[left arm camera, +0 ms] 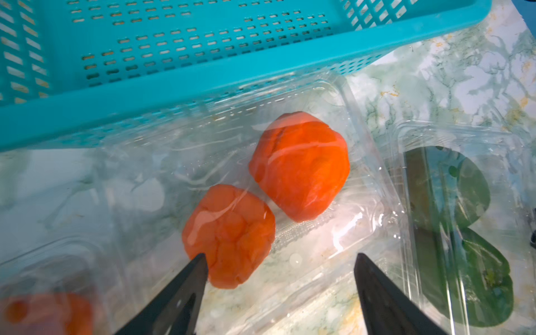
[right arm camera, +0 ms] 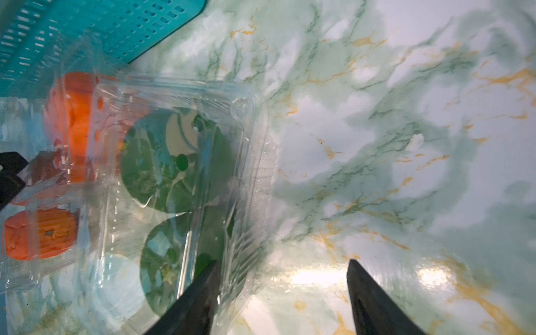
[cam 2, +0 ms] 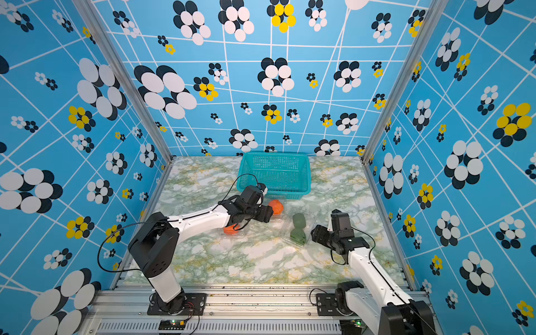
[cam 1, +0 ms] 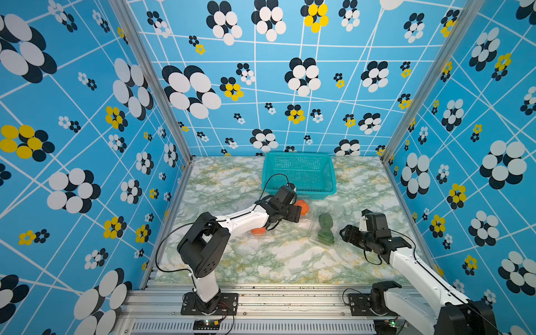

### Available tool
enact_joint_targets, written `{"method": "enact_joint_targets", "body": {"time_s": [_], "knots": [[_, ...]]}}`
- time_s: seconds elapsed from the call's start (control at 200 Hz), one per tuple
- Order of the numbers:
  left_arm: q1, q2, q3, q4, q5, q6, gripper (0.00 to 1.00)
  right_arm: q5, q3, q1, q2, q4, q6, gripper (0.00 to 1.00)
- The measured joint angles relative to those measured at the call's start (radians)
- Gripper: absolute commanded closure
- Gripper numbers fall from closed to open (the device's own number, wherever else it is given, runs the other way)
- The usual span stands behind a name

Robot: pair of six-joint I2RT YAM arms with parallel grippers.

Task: Take oranges out of containers
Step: Move the packing box to the center of the board.

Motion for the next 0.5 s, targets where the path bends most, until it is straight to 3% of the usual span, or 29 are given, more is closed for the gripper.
{"method": "enact_joint_targets", "body": {"time_s": [0.255,0.5], "knots": [[-0.027,-0.090,-0.031,-0.051,-0.039,0.013,0.16,-0.023,0.000,0.000,0.000,0.001,-0.001,0.29],[-0.097,-0.134,-0.053,-0.019,-0.040,0.021,0.18,-0.142,0.037,0.000,0.071,0.068,0.001,0.29]]}}
